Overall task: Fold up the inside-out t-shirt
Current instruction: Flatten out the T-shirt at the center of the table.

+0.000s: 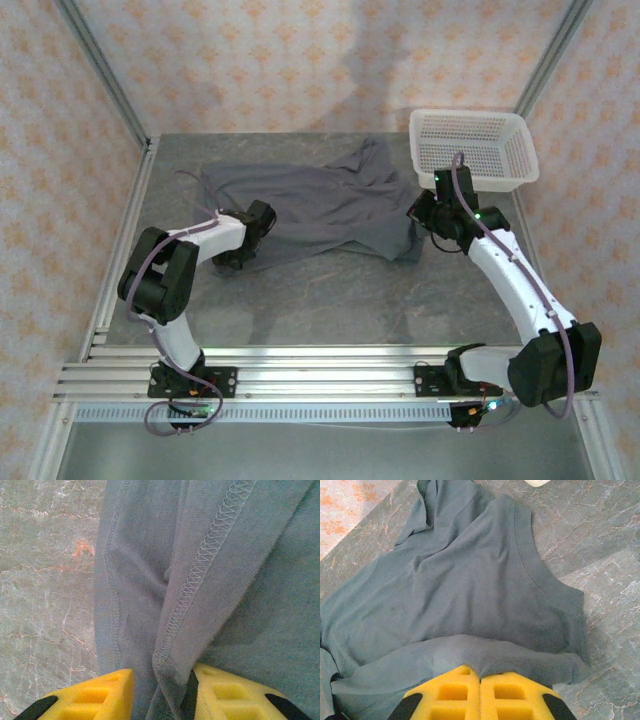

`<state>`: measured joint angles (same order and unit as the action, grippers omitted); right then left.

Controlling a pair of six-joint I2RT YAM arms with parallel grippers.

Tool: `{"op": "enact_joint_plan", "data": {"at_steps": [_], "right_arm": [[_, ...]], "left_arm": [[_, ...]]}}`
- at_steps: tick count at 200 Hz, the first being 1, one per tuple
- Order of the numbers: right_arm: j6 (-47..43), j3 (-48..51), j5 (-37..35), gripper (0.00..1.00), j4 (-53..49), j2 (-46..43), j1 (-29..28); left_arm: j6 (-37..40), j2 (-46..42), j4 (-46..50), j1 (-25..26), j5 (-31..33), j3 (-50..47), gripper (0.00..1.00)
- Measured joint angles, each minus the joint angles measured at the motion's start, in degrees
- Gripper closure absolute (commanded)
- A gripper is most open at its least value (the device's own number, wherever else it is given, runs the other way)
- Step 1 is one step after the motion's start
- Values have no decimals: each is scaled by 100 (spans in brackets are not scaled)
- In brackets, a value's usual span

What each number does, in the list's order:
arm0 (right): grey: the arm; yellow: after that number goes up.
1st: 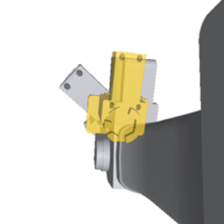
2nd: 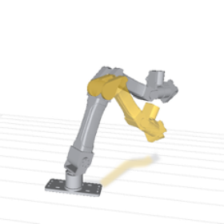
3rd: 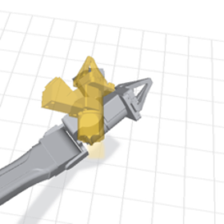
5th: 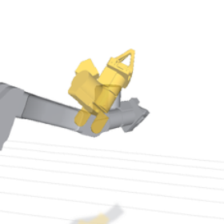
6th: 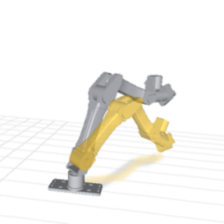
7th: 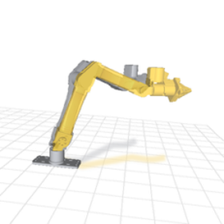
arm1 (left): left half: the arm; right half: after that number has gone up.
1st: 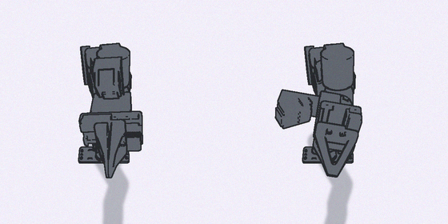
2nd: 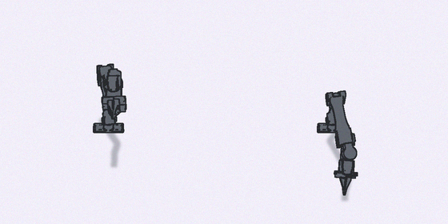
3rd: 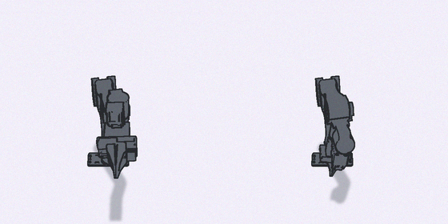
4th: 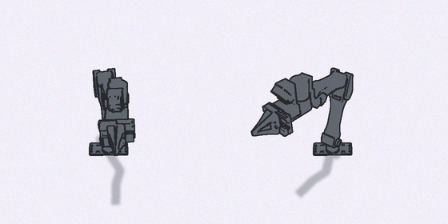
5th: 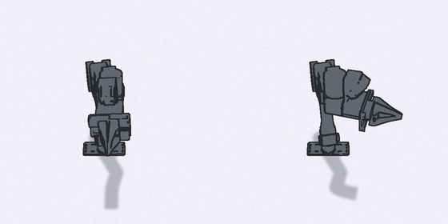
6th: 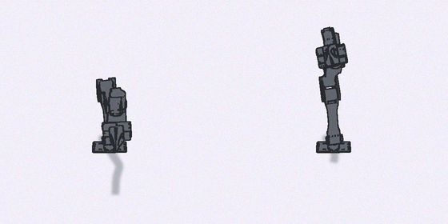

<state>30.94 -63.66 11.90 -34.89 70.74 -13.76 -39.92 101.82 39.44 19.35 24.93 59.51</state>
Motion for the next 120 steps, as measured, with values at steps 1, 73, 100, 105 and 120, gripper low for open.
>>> {"op": "enact_joint_plan", "data": {"at_steps": [1, 73, 100, 105, 120], "right_arm": [[0, 0, 0, 100, 0, 2, 0], [11, 0, 17, 100, 0, 2, 0], [33, 0, 39, 100, 0, 2, 0], [33, 0, 42, 100, 0, 0, 0], [39, 0, 59, 100, 0, 2, 0]], "left_arm": [[0, 2, 0, 0, 0, 0, 66], [282, -155, -487, -24, -457, -264, 58], [297, -219, -533, -28, -494, -323, 60], [297, -210, -518, -28, -472, -315, 60], [295, -175, -459, -28, -409, -256, 62]]}}
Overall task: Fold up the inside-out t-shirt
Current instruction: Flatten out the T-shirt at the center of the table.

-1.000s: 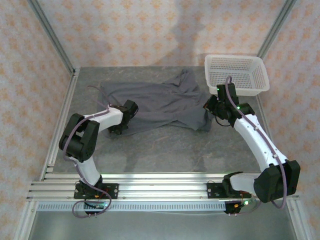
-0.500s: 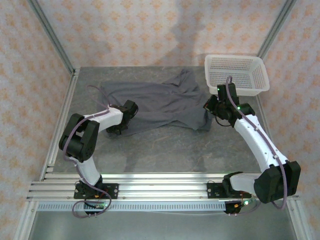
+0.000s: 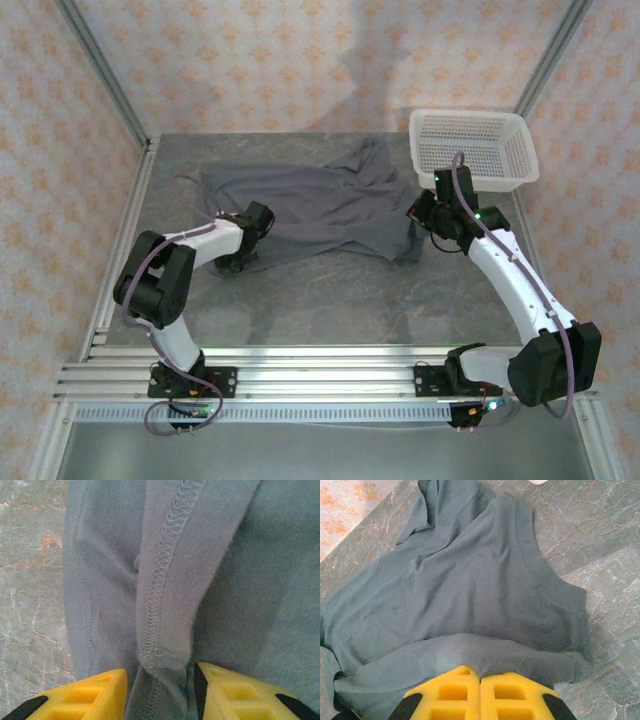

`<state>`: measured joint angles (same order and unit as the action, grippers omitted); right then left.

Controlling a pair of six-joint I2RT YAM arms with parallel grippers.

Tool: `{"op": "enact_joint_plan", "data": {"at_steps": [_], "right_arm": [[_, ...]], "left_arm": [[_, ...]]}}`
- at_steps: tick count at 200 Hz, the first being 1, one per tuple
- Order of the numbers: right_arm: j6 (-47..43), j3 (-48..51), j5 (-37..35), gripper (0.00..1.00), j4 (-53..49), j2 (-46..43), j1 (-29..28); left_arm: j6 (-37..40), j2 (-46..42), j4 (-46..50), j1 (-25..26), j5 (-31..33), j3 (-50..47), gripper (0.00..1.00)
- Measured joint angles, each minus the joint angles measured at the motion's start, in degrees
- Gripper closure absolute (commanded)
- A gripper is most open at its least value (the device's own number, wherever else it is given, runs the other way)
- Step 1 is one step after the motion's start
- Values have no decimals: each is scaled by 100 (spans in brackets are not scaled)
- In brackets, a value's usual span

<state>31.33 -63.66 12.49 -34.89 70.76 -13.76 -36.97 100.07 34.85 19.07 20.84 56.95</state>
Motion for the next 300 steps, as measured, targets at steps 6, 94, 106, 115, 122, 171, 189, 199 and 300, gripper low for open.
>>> {"op": "enact_joint_plan", "data": {"at_steps": [6, 94, 106, 115, 122, 171, 189, 199, 300], "right_arm": [[9, 0, 2, 100, 0, 0, 0], [11, 0, 42, 100, 0, -20, 0], [11, 0, 46, 100, 2, -22, 0], [11, 0, 46, 100, 2, -22, 0], [11, 0, 46, 100, 0, -22, 0], [11, 0, 48, 100, 0, -22, 0], [11, 0, 48, 100, 2, -22, 0], [11, 0, 48, 100, 0, -22, 0], [11, 0, 46, 100, -20, -153, 0]], "left_arm": [[0, 11, 9, 0, 33, 20, 63], [-2, 57, 221, -11, 511, 151, 67], [0, 74, 210, -11, 459, 151, 66], [0, 98, 195, -11, 411, 153, 63], [2, 125, 184, -11, 374, 153, 61], [72, 184, -11, -11, 203, 205, 57], [92, 190, -116, -11, 186, 216, 57], [94, 212, -136, -11, 188, 232, 58], [59, 444, 229, -87, 216, 363, 69]]}}
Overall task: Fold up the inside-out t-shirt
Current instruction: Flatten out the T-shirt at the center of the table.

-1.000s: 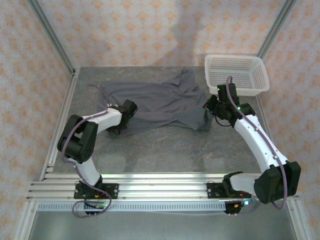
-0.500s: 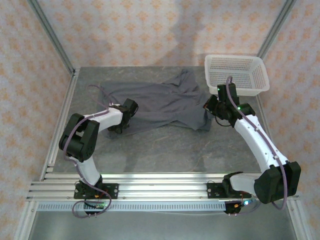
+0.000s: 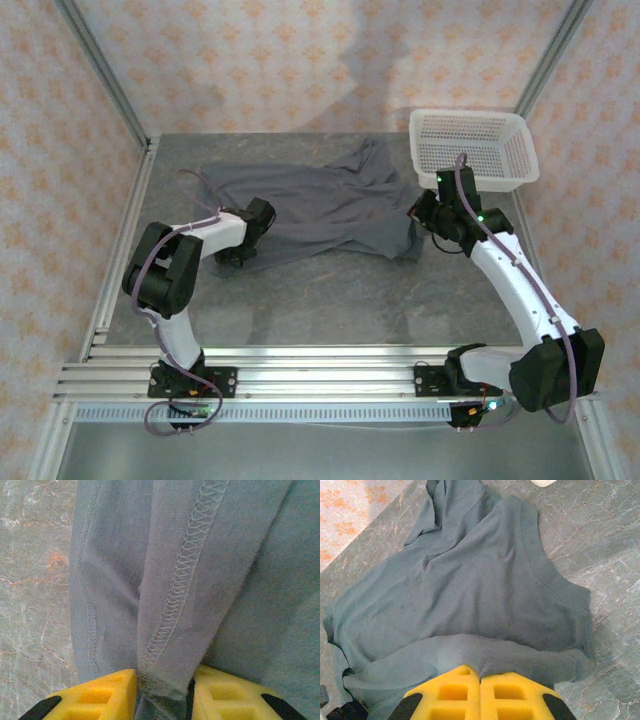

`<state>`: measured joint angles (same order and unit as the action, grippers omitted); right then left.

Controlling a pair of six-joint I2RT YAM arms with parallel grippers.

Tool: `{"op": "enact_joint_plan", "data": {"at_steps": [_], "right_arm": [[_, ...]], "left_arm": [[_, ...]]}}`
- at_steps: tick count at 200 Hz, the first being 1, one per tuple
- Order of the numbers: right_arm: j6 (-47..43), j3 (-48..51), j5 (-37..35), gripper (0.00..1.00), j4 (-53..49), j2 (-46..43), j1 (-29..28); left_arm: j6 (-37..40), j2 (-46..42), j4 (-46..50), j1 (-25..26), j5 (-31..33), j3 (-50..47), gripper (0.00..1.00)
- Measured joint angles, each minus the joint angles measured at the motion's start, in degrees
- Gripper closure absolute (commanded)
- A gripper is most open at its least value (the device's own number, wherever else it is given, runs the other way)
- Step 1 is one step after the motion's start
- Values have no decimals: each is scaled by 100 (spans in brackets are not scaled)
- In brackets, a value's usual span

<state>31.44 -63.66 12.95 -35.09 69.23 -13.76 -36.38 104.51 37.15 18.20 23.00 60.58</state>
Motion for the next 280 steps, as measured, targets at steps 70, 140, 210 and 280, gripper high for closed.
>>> {"op": "enact_joint_plan", "data": {"at_steps": [70, 140, 210, 280], "right_arm": [[2, 0, 2, 100, 0, 0, 0], [7, -1635, -11, 100, -278, 269, 0], [-535, -5283, -1294, 100, -310, 481, 85], [-688, -6957, -1311, 100, -481, 1084, 85]], "left_arm": [[-26, -295, 116, -74, 2, -151, 93], [199, -1720, 986, -205, 59, 1360, 100], [295, -3058, 778, -1915, -1381, 5069, 100], [-275, -3008, 616, -2688, -3493, 5206, 100]]}}
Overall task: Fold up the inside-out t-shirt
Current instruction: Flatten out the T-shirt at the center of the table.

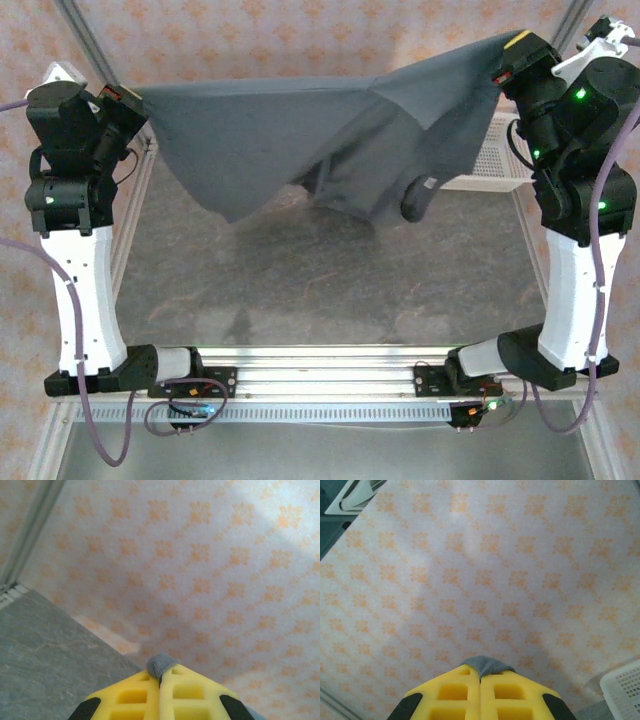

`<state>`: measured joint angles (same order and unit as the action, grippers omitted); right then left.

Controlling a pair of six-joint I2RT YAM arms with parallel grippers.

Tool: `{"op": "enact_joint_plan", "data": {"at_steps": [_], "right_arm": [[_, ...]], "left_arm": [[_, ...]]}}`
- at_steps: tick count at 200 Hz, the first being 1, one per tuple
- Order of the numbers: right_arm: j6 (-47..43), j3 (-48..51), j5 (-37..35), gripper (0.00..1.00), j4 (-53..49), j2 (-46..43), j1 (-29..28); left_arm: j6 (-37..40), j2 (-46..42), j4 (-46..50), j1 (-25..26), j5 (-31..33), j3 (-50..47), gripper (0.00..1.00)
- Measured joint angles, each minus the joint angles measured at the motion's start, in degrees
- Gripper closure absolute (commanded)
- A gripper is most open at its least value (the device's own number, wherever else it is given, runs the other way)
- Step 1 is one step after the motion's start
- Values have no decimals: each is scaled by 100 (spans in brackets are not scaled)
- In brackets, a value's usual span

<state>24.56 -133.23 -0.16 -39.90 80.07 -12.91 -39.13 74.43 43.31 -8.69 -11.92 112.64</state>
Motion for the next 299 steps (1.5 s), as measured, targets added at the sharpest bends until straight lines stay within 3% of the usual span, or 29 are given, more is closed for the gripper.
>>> {"op": "enact_joint_plan", "data": {"at_steps": [53, 103, 126, 177, 224, 259, 299], "right_arm": [[90, -116, 485, 100, 166, -195, 0], [271, 361, 896, 100, 1117, -883, 0], [341, 46, 922, 100, 1388, -761, 0], [295, -2601, 931, 100, 1539, 1545, 4], [90, -2708, 612, 100, 2118, 3217, 11], [63, -2691, 402, 100, 2638, 3488, 11], [24, -2741, 269, 100, 2883, 3161, 11]], "left_arm": [[-4, -584, -90, 0, -210, 289, 100], [9, -1523, -551, -9, 175, 544, 100], [17, -1530, -739, -11, 302, 870, 100], [46, -282, -964, -11, 459, 1366, 100], [197, 1539, -1189, -11, 474, 1611, 100], [284, 2332, -1137, -11, 417, 2673, 100], [424, 2076, -1198, -11, 332, 3174, 100]]}}
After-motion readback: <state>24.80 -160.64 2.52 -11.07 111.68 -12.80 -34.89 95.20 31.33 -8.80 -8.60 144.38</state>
